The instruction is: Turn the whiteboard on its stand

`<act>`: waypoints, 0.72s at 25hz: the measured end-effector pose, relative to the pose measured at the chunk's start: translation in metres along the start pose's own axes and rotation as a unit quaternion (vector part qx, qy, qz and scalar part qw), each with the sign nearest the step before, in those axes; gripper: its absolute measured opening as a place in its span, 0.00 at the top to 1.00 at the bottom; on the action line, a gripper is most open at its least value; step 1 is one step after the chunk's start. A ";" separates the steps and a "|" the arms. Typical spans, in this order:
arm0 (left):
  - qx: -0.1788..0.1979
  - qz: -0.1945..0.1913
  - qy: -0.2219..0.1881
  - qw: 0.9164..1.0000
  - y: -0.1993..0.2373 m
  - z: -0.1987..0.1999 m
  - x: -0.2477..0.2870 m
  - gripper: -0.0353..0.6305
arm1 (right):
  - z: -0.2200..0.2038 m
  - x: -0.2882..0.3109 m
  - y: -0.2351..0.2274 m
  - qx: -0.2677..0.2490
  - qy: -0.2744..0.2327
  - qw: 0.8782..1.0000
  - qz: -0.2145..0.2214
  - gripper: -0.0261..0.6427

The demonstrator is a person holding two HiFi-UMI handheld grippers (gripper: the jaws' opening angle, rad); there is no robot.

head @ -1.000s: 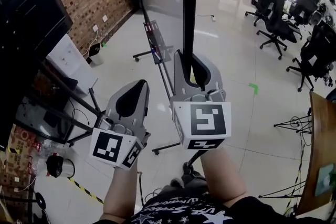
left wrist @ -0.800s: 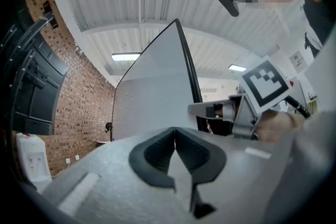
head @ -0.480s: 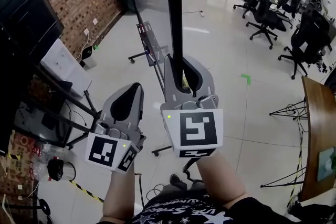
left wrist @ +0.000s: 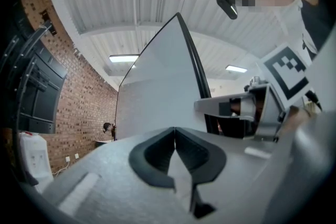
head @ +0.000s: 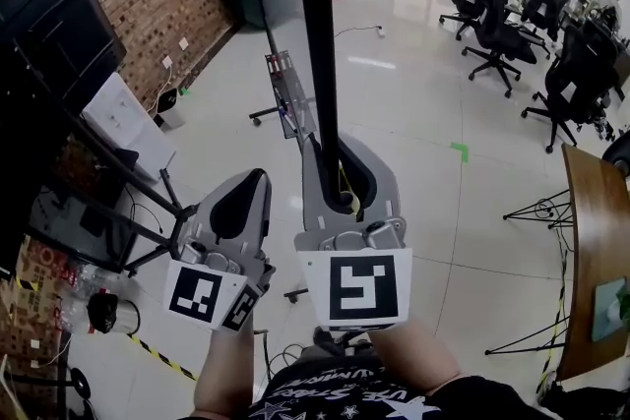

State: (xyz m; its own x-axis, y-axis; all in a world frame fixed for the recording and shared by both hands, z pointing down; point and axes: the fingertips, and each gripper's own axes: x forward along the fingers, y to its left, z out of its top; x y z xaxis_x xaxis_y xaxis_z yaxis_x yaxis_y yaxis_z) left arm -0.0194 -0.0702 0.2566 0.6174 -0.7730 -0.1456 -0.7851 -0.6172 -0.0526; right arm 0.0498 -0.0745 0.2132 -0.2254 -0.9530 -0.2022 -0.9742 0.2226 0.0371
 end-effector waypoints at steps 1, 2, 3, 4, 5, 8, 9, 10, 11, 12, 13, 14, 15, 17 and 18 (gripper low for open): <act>0.001 0.000 -0.001 1.000 -0.003 0.000 -0.002 0.94 | 0.001 -0.004 0.001 0.001 -0.001 1.000 0.001 0.86; 0.001 -0.001 -0.001 1.000 -0.005 0.000 -0.003 0.94 | 0.002 -0.008 0.001 0.000 -0.001 1.000 0.001 0.86; 0.000 -0.003 -0.001 1.000 -0.008 0.000 -0.003 0.94 | 0.003 -0.012 0.002 -0.001 -0.002 1.000 0.002 0.86; -0.001 -0.005 -0.001 1.000 -0.010 -0.001 -0.004 0.94 | 0.004 -0.015 0.002 -0.002 -0.002 1.000 0.002 0.86; -0.002 -0.007 -0.001 1.000 -0.012 -0.001 -0.004 0.94 | 0.004 -0.017 0.003 -0.003 -0.001 1.000 0.003 0.86; -0.003 -0.012 -0.003 1.000 -0.018 0.000 -0.005 0.94 | 0.004 -0.020 0.005 -0.004 0.006 1.000 0.008 0.85; -0.003 -0.013 -0.003 1.000 -0.019 0.001 -0.006 0.94 | 0.004 -0.021 0.006 -0.005 0.007 1.000 0.008 0.85; -0.003 -0.013 -0.003 1.000 -0.019 0.001 -0.006 0.94 | 0.004 -0.021 0.006 -0.005 0.007 1.000 0.008 0.85; -0.003 -0.014 -0.004 1.000 -0.020 0.002 -0.007 0.94 | 0.004 -0.022 0.006 -0.004 0.006 1.000 0.008 0.85; -0.003 -0.014 -0.005 1.000 -0.021 0.003 -0.007 0.94 | 0.005 -0.022 0.006 -0.003 0.004 1.000 0.008 0.85; -0.003 -0.014 -0.006 1.000 -0.023 0.003 -0.008 0.94 | 0.005 -0.023 0.005 -0.002 0.000 1.000 0.010 0.85; -0.003 -0.014 -0.006 1.000 -0.024 0.003 -0.009 0.94 | 0.005 -0.024 0.005 -0.001 -0.003 1.000 0.012 0.85; -0.002 -0.014 -0.006 1.000 -0.026 0.002 -0.010 0.94 | 0.004 -0.025 0.004 -0.001 -0.004 1.000 0.015 0.85; -0.003 -0.015 -0.005 1.000 -0.027 0.001 -0.013 0.94 | 0.003 -0.028 0.005 0.001 -0.003 1.000 0.021 0.84; -0.004 -0.015 -0.005 1.000 -0.028 0.001 -0.015 0.94 | 0.002 -0.029 0.006 0.003 -0.002 1.000 0.025 0.83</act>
State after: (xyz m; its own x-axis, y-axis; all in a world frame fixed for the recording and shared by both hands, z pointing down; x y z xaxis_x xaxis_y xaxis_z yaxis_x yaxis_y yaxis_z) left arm -0.0070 -0.0416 0.2594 0.6398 -0.7531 -0.1532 -0.7661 -0.6408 -0.0499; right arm 0.0503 -0.0446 0.2170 -0.2738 -0.9399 -0.2039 -0.9617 0.2710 0.0420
